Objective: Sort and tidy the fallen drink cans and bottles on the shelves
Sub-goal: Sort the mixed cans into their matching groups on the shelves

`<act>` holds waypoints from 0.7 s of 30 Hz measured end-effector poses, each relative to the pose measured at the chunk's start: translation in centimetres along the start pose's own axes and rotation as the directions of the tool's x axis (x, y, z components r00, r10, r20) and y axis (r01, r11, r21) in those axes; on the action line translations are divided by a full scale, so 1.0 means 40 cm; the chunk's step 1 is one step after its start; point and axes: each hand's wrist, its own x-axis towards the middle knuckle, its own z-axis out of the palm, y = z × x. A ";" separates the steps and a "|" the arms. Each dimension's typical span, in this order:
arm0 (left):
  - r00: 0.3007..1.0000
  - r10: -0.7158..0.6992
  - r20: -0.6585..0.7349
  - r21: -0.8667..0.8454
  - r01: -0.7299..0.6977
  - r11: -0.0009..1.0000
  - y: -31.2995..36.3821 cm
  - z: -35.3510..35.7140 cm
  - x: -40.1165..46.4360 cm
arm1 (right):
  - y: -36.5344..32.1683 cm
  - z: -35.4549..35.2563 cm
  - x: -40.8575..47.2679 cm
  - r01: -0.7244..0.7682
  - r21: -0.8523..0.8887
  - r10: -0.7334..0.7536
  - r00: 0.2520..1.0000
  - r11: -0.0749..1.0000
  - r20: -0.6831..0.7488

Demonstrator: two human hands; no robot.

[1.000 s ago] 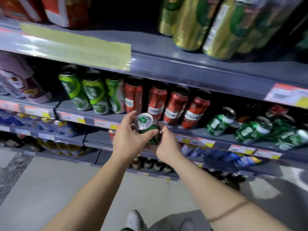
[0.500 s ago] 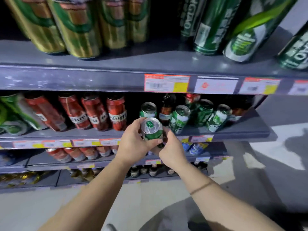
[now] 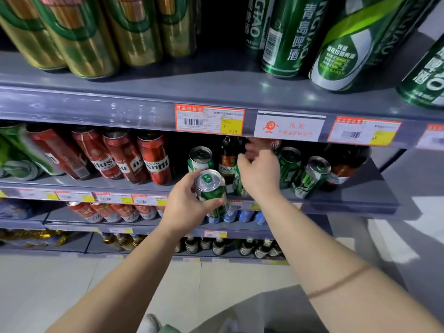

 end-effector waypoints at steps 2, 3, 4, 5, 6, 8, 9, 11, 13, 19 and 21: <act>1.000 -0.008 0.003 0.005 0.008 1.000 0.001 -0.007 0.012 | -0.040 0.027 0.059 -0.014 -0.040 0.015 1.000 0.999 0.021; 1.000 -0.007 0.003 0.012 0.007 1.000 0.002 -0.010 0.020 | -0.051 0.047 0.088 -0.029 -0.121 0.038 0.996 0.992 0.075; 1.000 -0.008 0.000 0.023 0.009 1.000 0.002 -0.015 0.026 | -0.058 0.068 0.113 -0.029 -0.224 0.066 0.985 0.974 0.158; 1.000 -0.010 -0.006 0.035 0.010 0.999 0.002 -0.020 0.031 | -0.065 0.085 0.130 -0.014 -0.321 0.098 0.964 0.947 0.249; 1.000 -0.012 -0.010 0.041 0.012 0.999 -0.001 -0.026 0.034 | -0.070 0.100 0.142 0.011 -0.388 0.121 0.942 0.922 0.314; 1.000 -0.013 -0.019 0.053 0.014 0.998 -0.010 -0.042 0.035 | -0.080 0.106 0.155 0.042 -0.420 0.123 0.926 0.906 0.357; 1.000 -0.013 -0.024 0.054 0.015 0.998 -0.015 -0.050 0.033 | -0.087 0.102 0.152 0.040 -0.424 0.129 0.923 0.905 0.362; 0.999 -0.025 -0.036 0.037 0.027 0.999 -0.028 -0.068 0.032 | -0.099 0.089 0.127 0.030 -0.406 0.111 0.941 0.913 0.319; 0.999 -0.030 -0.039 0.025 0.031 0.999 -0.035 -0.085 0.032 | -0.102 0.077 0.086 0.003 -0.296 0.046 0.986 0.955 0.158; 1.000 -0.017 -0.007 -0.002 0.017 1.000 -0.045 -0.119 0.034 | -0.064 0.070 -0.054 0.133 0.012 -0.134 0.990 0.991 0.038; 1.000 -0.003 0.004 -0.008 0.003 1.000 -0.043 -0.125 0.033 | -0.054 0.067 -0.098 0.160 0.092 -0.161 0.987 0.983 -0.001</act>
